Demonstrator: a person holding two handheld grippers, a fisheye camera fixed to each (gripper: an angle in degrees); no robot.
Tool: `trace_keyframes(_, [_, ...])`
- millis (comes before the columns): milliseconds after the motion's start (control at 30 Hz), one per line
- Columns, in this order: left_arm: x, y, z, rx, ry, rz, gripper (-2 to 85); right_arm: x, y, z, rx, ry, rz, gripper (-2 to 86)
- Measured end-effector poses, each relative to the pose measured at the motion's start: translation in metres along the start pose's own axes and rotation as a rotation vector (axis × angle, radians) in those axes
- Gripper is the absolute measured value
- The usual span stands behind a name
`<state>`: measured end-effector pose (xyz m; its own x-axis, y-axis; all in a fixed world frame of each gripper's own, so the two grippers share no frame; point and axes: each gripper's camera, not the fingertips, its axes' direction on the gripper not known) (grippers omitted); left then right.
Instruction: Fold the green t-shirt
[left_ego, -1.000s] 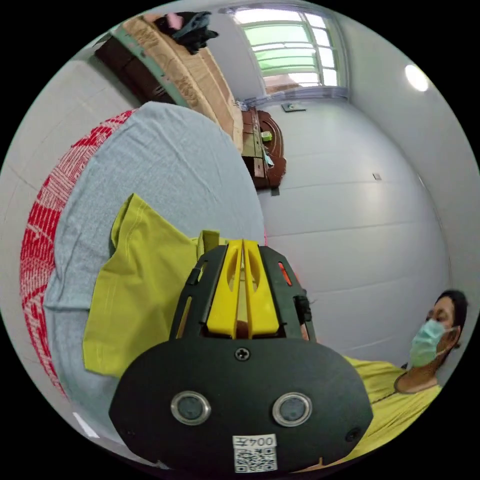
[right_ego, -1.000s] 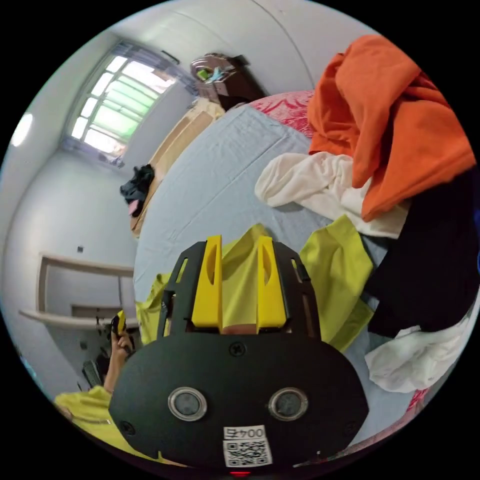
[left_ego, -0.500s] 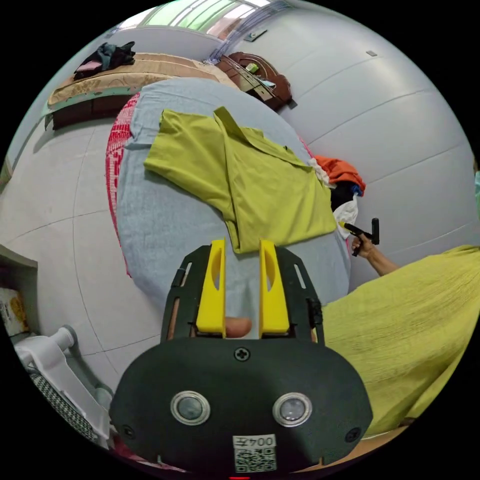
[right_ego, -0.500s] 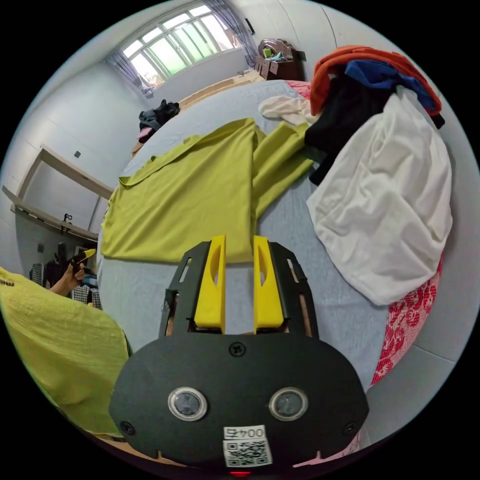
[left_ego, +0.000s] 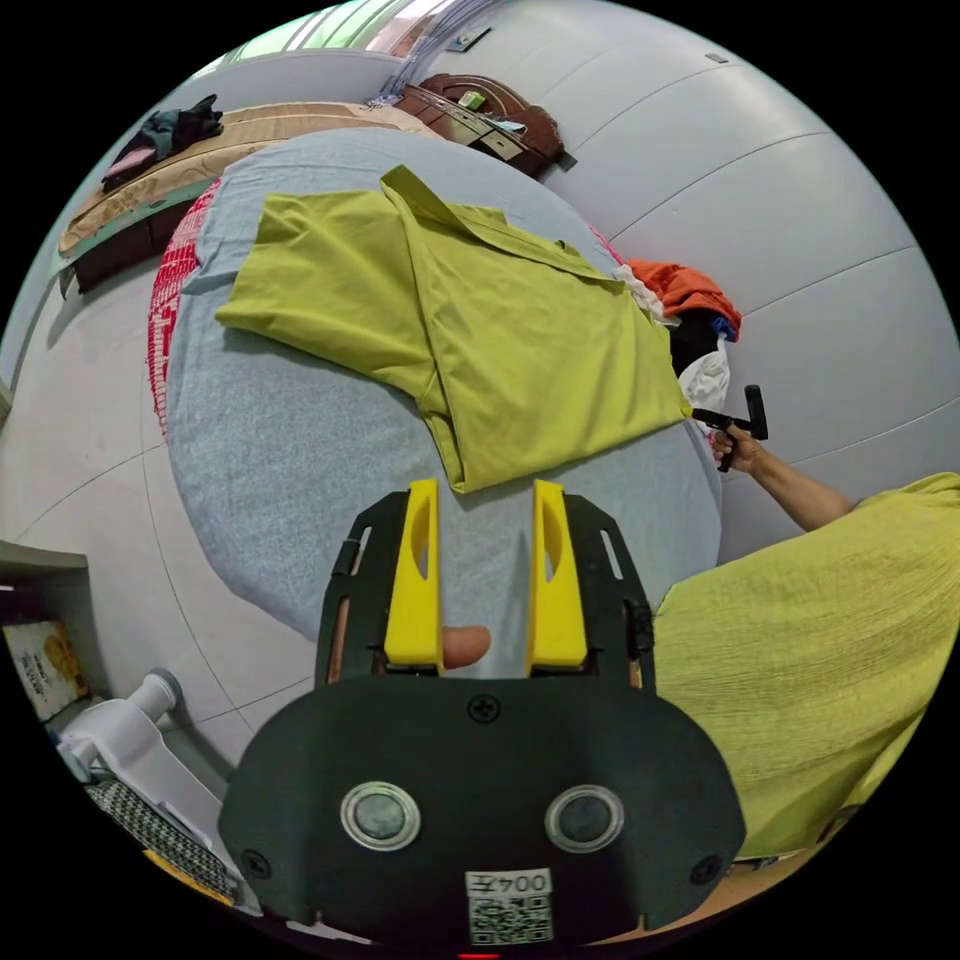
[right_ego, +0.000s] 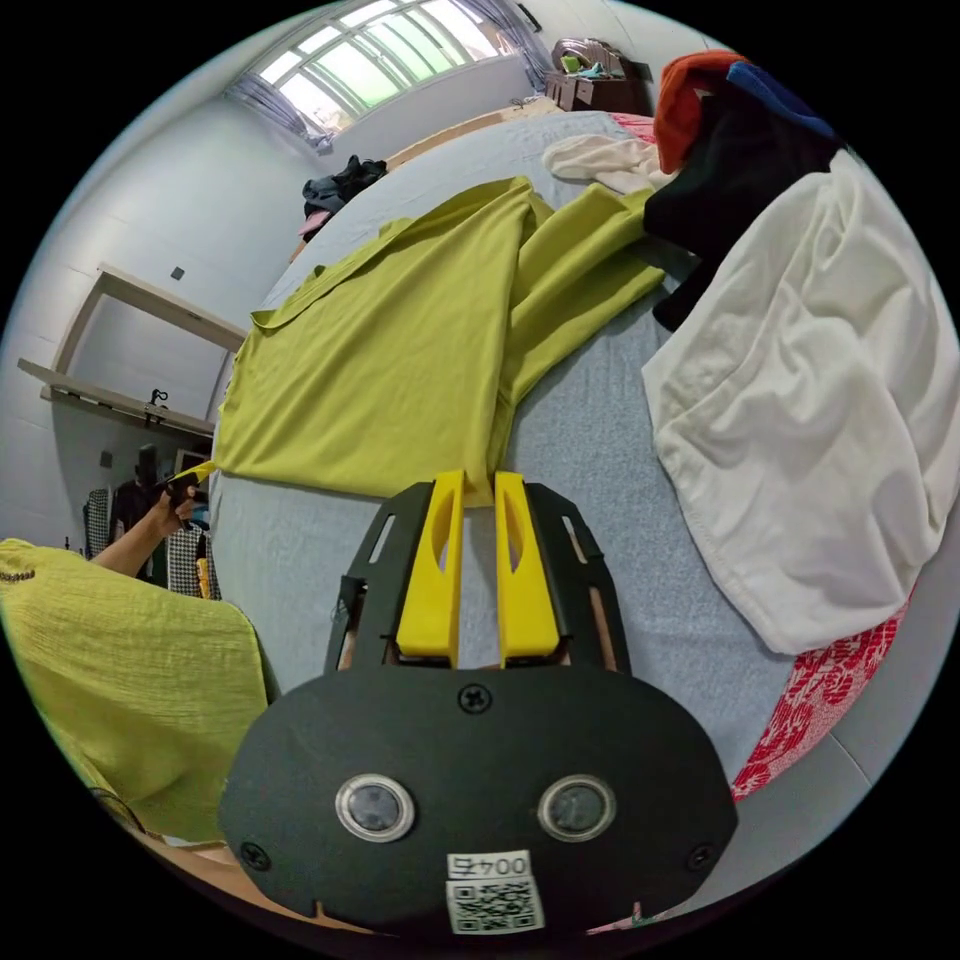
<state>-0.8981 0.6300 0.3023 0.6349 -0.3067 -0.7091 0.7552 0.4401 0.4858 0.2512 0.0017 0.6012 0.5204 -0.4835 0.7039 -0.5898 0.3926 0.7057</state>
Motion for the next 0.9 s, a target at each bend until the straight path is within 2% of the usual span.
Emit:
trace_keyframes(300, [-0.008, -0.012, 0.012, 0.020, 0.046, -0.062, 9.6, 0.004, -0.001, 0.008, -0.013, 0.000, 0.023, 3.0])
trace_keyframes(633, [-0.013, -0.016, 0.009, 0.044, 0.050, -0.124, 9.0, 0.021, -0.005, 0.010, -0.023, -0.050, 0.127, 3.9])
trace_keyframes(800, [-0.018, -0.017, -0.013, 0.099, 0.023, -0.152, 9.2, -0.001, -0.011, -0.013, 0.048, 0.133, 0.120, 6.6])
trace_keyframes(900, [-0.018, -0.031, -0.029, 0.138, -0.003, -0.139, 9.2, -0.020, -0.024, -0.025, 0.128, 0.145, 0.094, 7.8])
